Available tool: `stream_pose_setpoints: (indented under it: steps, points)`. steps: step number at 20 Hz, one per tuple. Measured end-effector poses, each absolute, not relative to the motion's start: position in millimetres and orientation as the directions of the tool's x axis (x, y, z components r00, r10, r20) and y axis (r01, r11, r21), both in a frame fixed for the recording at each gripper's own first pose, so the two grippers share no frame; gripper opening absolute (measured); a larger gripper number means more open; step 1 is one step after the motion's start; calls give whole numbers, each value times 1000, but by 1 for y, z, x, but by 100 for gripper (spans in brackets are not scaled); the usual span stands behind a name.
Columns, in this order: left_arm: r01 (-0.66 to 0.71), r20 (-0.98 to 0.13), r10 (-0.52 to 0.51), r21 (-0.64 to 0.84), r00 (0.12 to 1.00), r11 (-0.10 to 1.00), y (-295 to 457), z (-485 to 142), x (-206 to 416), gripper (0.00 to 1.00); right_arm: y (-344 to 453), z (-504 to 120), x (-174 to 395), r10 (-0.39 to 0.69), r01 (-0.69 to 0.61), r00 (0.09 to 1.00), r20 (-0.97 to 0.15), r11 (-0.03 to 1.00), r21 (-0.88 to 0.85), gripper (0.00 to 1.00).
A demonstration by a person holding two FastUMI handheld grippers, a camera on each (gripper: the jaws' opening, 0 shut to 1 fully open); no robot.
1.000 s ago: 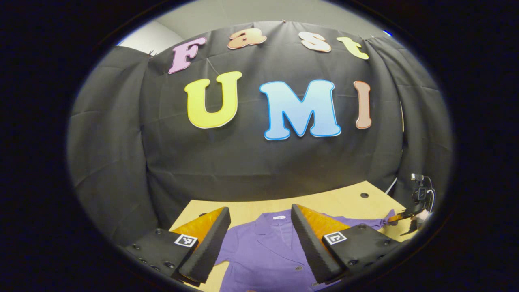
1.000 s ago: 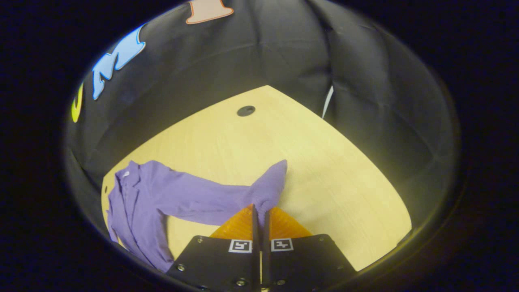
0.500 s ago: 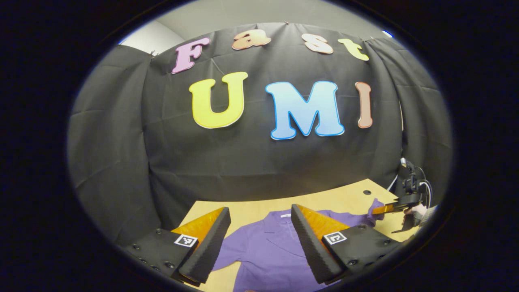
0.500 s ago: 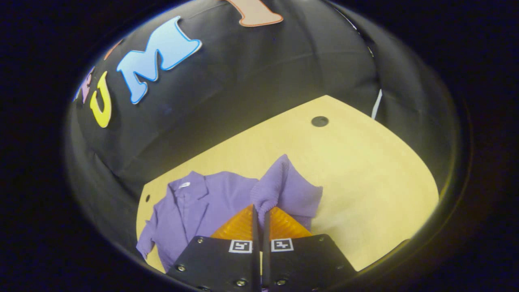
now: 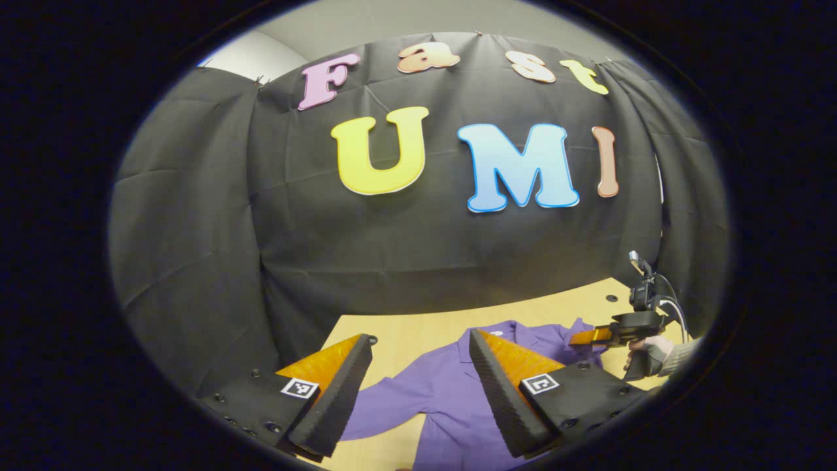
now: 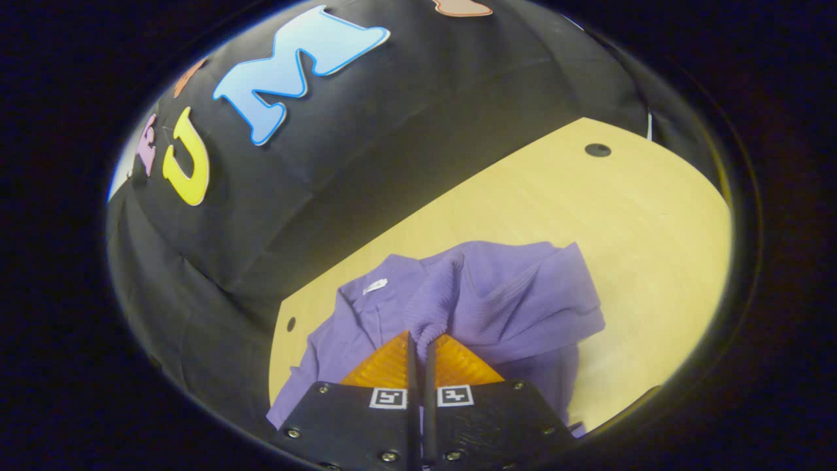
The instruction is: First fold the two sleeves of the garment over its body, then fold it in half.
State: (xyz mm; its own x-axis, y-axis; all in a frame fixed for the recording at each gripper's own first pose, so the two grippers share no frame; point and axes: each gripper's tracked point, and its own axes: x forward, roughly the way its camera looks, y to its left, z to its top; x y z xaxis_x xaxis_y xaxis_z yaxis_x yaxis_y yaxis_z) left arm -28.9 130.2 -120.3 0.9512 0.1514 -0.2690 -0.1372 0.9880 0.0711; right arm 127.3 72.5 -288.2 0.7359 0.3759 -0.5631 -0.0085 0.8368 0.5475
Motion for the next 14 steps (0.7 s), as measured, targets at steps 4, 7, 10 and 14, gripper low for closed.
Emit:
stream_pose_setpoints:
  steps: [4, 7, 10, 14]
  points:
    - [-168, -287, 180, 66, 941, 984, 161, -130, -37, 97, 120, -292, 121, 451, -21, 719, -529, 775, 632, 3]
    - [-183, -304, 194, 65, 933, 981, 179, -136, -43, 97, 150, -297, 118, 488, -20, 711, -506, 733, 680, 3]
    - [-184, -328, 194, 59, 925, 981, 192, -146, -47, 99, 179, -302, 112, 528, -19, 699, -482, 688, 726, 3]
    - [-189, -353, 194, 50, 915, 981, 204, -160, -49, 99, 215, -311, 101, 584, -24, 677, -447, 625, 780, 2]
